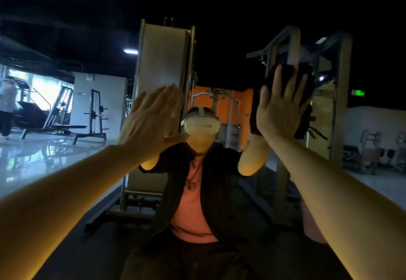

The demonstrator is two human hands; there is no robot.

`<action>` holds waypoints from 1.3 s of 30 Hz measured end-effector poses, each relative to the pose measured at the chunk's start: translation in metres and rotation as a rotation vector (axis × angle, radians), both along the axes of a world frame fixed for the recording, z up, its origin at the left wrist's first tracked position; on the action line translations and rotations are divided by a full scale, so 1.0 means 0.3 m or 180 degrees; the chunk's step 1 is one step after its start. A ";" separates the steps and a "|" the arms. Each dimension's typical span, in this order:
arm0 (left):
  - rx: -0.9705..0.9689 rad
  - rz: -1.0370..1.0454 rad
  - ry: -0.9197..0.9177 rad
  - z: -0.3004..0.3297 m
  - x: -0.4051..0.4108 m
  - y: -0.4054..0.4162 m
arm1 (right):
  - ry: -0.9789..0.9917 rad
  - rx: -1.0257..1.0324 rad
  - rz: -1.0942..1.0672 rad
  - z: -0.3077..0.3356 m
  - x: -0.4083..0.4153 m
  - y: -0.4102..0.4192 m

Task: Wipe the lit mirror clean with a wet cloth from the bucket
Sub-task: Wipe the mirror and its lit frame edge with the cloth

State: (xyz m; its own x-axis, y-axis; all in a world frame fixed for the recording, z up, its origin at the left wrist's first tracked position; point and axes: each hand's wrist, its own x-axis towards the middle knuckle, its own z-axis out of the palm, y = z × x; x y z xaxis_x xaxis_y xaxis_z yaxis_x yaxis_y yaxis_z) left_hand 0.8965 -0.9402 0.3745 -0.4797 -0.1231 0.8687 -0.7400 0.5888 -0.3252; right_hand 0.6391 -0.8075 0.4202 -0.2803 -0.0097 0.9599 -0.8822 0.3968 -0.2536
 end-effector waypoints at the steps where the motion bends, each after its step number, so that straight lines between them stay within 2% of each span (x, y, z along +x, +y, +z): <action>1: -0.0039 0.0056 -0.0025 0.027 0.010 -0.014 | -0.0058 -0.0091 0.0067 0.038 0.044 -0.028; 2: -0.0044 0.0053 -0.0032 0.053 0.017 -0.026 | 0.0003 -0.0092 0.0122 0.061 0.097 -0.064; 4: -0.0003 0.0005 0.0023 0.095 0.027 -0.053 | 0.0529 0.0116 0.0138 0.052 0.202 -0.146; 6: 0.0050 -0.0063 0.0111 0.112 0.031 -0.081 | 0.1347 0.0668 0.0029 -0.005 0.249 -0.178; 8: 0.0051 -0.0127 0.0136 0.106 0.027 -0.109 | 0.1816 0.1148 -0.0080 -0.013 0.193 -0.142; 10: 0.0048 -0.0192 0.0141 0.098 0.016 -0.126 | 0.1478 0.1003 -0.0165 0.020 0.101 -0.089; 12: 0.0037 -0.0240 0.0154 0.095 0.011 -0.129 | 0.0784 0.0448 -0.0210 0.063 0.054 -0.063; 15: 0.0029 -0.0355 0.0192 0.098 0.014 -0.122 | 0.0384 0.0032 -0.0146 0.110 0.152 -0.125; 17: 0.0041 -0.0360 0.0182 0.095 0.017 -0.122 | 0.0506 0.0154 0.0000 0.091 0.272 -0.198; 19: 0.0035 -0.0370 0.0210 0.092 0.017 -0.123 | 0.0988 0.0402 0.0010 0.025 0.369 -0.262; 21: 0.0015 -0.0422 0.0228 0.093 0.017 -0.120 | 0.1466 0.0758 -0.0042 -0.031 0.377 -0.267; 23: 0.0023 -0.0408 0.0230 0.090 0.022 -0.121 | 0.1627 0.1041 -0.0140 -0.051 0.298 -0.204; 25: 0.0067 -0.0334 0.0210 0.091 0.024 -0.117 | 0.1228 0.0933 -0.0229 -0.075 0.169 -0.121; 27: 0.0152 -0.0327 0.0188 0.097 0.022 -0.103 | 0.0459 0.0497 -0.0257 -0.121 0.080 -0.063; 29: 0.0306 -0.0416 0.0270 0.092 0.019 -0.087 | -0.0042 0.0079 -0.0289 -0.158 0.102 -0.077; 30: 0.0335 -0.0492 0.0357 0.071 0.014 -0.074 | -0.0069 0.0032 -0.0241 -0.177 0.146 -0.100; 31: 0.0293 -0.0591 0.0486 0.033 0.004 -0.060 | 0.0109 0.0132 -0.0134 -0.208 0.196 -0.126; 33: 0.0130 -0.0846 0.0759 -0.078 -0.028 -0.027 | 0.0964 0.0695 0.0116 -0.303 0.282 -0.169; 35: 0.0161 -0.1088 0.0820 -0.219 -0.072 0.009 | 0.1769 0.1292 0.0131 -0.392 0.269 -0.156; 36: 0.0246 -0.1176 0.0790 -0.286 -0.091 0.018 | 0.1942 0.1416 0.0089 -0.408 0.221 -0.126; 37: 0.0336 -0.1226 0.0710 -0.350 -0.107 0.024 | 0.1905 0.1388 0.0081 -0.415 0.160 -0.087; 39: 0.0374 -0.1212 0.0409 -0.444 -0.137 0.023 | 0.1390 0.1027 0.0045 -0.439 0.012 0.003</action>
State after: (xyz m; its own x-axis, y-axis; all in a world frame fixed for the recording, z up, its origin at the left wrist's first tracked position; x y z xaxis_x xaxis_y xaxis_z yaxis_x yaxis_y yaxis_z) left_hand 0.8554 -0.9334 0.2413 -0.3986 -0.0599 0.9152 -0.4925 0.8558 -0.1585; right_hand 0.6429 -0.8067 0.2885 0.1463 -0.3241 0.9346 -0.8840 0.3812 0.2705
